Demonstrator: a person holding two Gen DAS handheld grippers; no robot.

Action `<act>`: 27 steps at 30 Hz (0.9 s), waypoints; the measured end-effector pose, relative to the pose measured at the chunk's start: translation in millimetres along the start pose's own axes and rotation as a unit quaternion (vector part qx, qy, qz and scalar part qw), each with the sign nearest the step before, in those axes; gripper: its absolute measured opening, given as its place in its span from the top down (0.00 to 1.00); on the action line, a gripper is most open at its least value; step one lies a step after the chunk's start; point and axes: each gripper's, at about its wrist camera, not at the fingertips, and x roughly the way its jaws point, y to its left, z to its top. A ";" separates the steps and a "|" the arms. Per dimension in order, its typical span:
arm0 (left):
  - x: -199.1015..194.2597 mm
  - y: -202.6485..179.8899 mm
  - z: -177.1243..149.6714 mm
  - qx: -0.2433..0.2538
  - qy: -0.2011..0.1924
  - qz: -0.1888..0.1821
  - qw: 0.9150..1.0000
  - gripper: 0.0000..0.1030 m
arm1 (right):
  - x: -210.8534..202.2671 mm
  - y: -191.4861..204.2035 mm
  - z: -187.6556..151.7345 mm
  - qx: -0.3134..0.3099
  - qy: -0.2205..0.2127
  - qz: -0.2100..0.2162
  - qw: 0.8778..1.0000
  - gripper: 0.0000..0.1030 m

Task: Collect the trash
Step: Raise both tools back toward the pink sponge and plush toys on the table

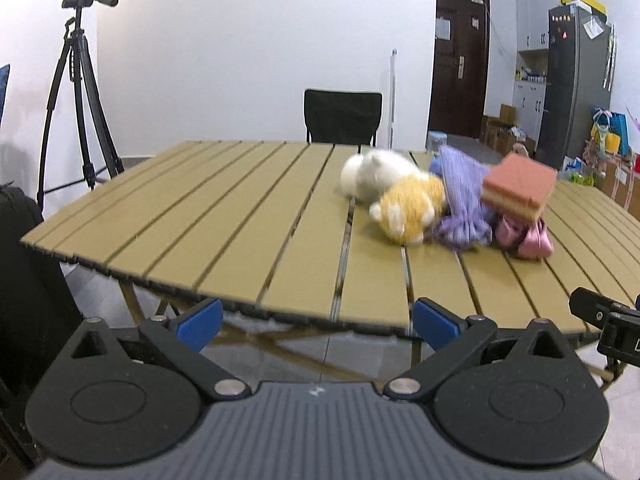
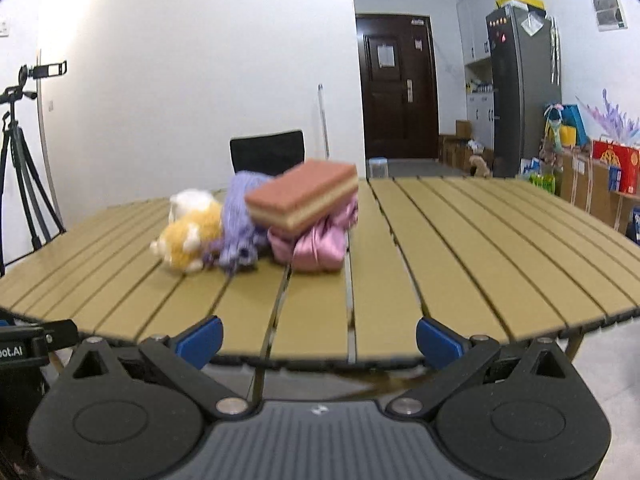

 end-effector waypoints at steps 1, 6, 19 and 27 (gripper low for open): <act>2.6 -0.8 4.7 0.000 -0.004 0.001 1.000 0.00 | 2.2 0.4 3.2 -0.001 -0.005 0.001 1.000 0.00; 15.3 -3.4 23.7 0.003 -0.020 0.005 1.000 0.00 | 18.0 9.5 19.3 -0.008 -0.024 0.004 1.000 0.00; 59.8 6.9 62.6 -0.017 -0.024 0.009 1.000 0.00 | 70.2 35.7 53.4 -0.013 -0.050 0.005 0.999 0.00; 90.4 9.4 81.0 -0.030 -0.013 0.013 0.999 0.00 | 108.0 54.0 72.6 -0.008 -0.056 -0.037 0.998 0.00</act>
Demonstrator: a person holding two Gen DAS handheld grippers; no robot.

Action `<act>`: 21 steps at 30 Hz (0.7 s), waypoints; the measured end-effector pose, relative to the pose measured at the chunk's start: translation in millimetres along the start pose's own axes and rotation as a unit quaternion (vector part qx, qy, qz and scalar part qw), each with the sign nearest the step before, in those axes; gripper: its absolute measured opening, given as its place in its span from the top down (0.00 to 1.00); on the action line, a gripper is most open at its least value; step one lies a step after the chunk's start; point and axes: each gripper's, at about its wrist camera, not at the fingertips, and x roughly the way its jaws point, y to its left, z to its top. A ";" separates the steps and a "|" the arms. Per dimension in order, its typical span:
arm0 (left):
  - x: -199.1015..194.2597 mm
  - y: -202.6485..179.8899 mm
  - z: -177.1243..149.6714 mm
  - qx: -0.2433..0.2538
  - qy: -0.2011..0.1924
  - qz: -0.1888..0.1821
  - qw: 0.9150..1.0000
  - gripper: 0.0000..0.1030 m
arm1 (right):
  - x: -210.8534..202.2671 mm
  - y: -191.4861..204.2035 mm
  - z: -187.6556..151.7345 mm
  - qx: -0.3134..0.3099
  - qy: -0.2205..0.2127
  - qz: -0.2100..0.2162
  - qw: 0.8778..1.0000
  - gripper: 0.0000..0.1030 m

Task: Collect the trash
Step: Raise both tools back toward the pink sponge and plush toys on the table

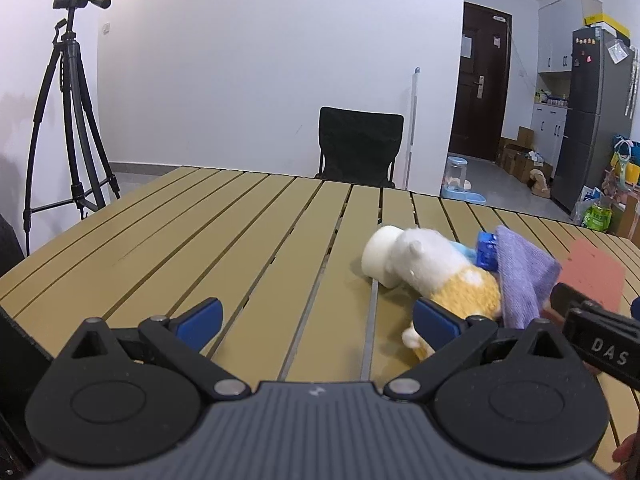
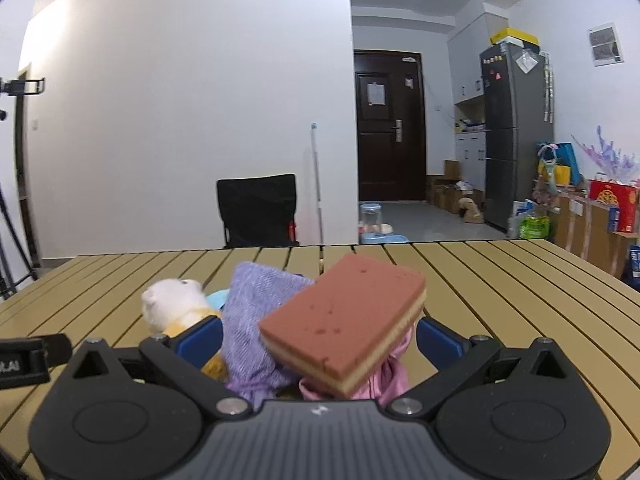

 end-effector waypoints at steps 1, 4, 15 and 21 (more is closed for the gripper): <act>3.2 0.0 1.9 -0.001 0.001 0.001 1.000 0.00 | 6.0 1.3 1.0 0.001 0.004 -0.003 1.000 0.00; 9.8 1.0 5.8 -0.004 0.001 0.004 1.000 0.00 | 23.2 7.0 4.5 0.002 0.014 -0.011 1.000 0.00; 26.6 2.2 3.7 -0.011 0.023 0.009 1.000 0.00 | 59.9 21.0 0.1 -0.030 0.045 -0.073 0.996 0.01; 30.3 -2.3 4.7 -0.012 0.025 0.006 1.000 0.00 | 56.7 13.0 -0.9 -0.022 0.034 -0.065 0.997 0.10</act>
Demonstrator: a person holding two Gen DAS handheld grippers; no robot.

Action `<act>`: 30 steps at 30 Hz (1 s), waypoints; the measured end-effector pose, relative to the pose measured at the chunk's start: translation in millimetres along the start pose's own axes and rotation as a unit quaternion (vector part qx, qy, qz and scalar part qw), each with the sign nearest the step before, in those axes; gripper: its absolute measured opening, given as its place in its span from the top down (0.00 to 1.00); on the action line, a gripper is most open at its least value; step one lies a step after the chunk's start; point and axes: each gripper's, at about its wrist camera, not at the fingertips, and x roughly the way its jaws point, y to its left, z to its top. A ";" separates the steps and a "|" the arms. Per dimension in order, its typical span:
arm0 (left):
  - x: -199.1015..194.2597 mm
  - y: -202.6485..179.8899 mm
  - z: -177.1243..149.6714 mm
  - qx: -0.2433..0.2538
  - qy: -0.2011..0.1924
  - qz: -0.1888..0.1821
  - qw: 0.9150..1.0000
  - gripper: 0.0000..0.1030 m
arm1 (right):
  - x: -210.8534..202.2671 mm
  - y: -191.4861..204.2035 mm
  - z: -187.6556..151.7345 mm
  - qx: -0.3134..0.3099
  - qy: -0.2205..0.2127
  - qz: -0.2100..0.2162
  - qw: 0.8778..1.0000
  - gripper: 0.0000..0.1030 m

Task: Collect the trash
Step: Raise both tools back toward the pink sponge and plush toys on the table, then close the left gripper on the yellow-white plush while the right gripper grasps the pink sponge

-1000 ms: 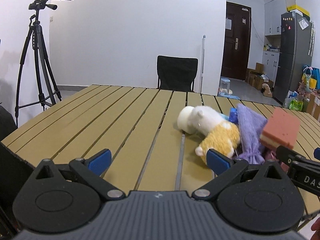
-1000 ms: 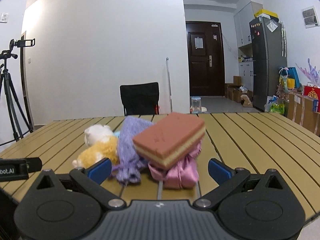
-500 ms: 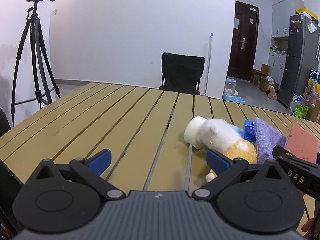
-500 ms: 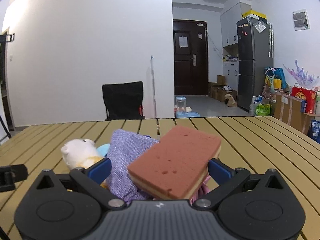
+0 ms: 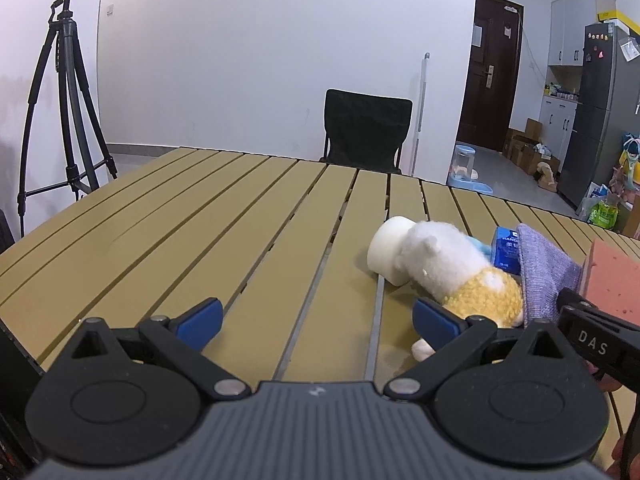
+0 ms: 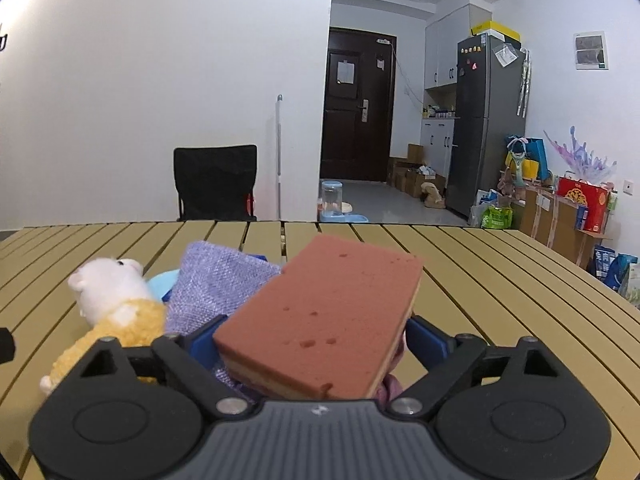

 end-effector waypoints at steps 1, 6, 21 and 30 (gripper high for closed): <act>0.3 -1.6 0.0 0.002 -0.001 0.000 1.000 0.00 | -1.6 -2.4 -0.8 0.002 -0.003 0.004 1.000 0.11; 0.1 -8.7 -1.4 0.003 -0.002 -0.008 1.000 0.00 | -7.0 -16.9 -2.5 0.017 -0.005 0.021 1.000 0.13; 5.5 -55.6 -4.6 0.040 0.009 -0.060 0.997 0.00 | -32.2 -64.6 -1.1 0.027 -0.032 0.037 0.998 0.14; 18.2 -84.7 -14.9 0.080 0.014 -0.055 0.995 0.00 | -42.7 -101.9 -6.5 0.037 -0.040 0.023 0.998 0.14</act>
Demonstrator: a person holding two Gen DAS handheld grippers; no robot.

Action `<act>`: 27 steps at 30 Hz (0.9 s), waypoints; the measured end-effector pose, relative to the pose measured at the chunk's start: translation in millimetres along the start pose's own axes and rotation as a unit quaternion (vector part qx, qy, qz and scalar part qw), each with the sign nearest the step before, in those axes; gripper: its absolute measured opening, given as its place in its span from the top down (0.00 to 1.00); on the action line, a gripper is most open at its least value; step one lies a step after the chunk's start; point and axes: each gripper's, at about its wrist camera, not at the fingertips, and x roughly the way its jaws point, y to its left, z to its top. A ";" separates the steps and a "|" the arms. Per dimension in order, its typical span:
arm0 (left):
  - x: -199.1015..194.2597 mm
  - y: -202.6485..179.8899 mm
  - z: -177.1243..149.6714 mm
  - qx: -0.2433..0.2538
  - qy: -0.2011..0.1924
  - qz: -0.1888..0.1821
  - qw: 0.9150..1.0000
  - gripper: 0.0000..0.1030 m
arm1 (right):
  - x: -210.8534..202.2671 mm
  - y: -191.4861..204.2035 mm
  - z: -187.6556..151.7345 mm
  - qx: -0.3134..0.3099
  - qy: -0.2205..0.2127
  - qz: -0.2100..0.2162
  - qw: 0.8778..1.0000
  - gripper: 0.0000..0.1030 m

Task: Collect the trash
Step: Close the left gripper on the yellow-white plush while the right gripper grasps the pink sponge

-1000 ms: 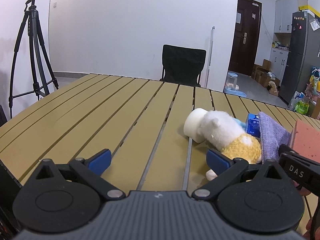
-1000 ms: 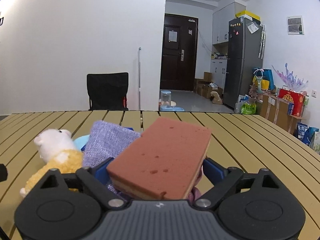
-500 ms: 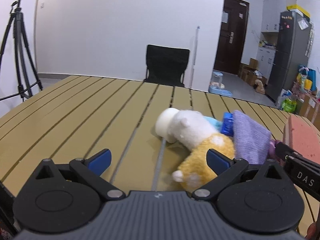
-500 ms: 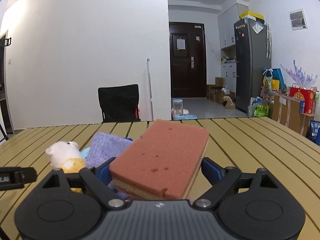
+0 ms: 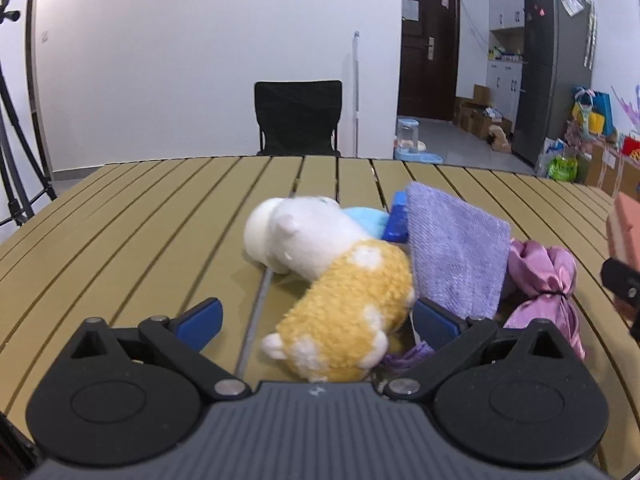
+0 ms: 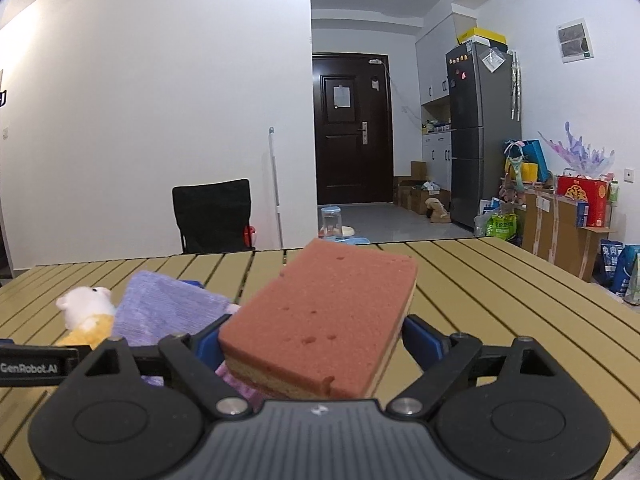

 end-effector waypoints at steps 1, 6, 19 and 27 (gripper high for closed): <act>3.1 -2.4 -0.6 0.003 0.003 0.001 1.000 0.00 | -1.1 -3.3 -0.7 -0.001 0.000 -0.002 1.000 0.14; 19.3 -8.3 -2.3 0.004 0.017 0.006 1.000 0.00 | -1.9 -13.2 -4.7 -0.001 0.008 -0.004 1.000 0.14; 37.2 -4.8 -0.1 -0.005 0.028 -0.020 0.999 0.13 | -0.6 -20.0 -11.0 -0.003 0.014 0.003 1.000 0.14; 34.6 -6.4 -0.2 -0.008 0.020 -0.036 0.999 0.48 | -0.3 -14.8 -13.3 -0.005 0.014 0.009 1.000 0.14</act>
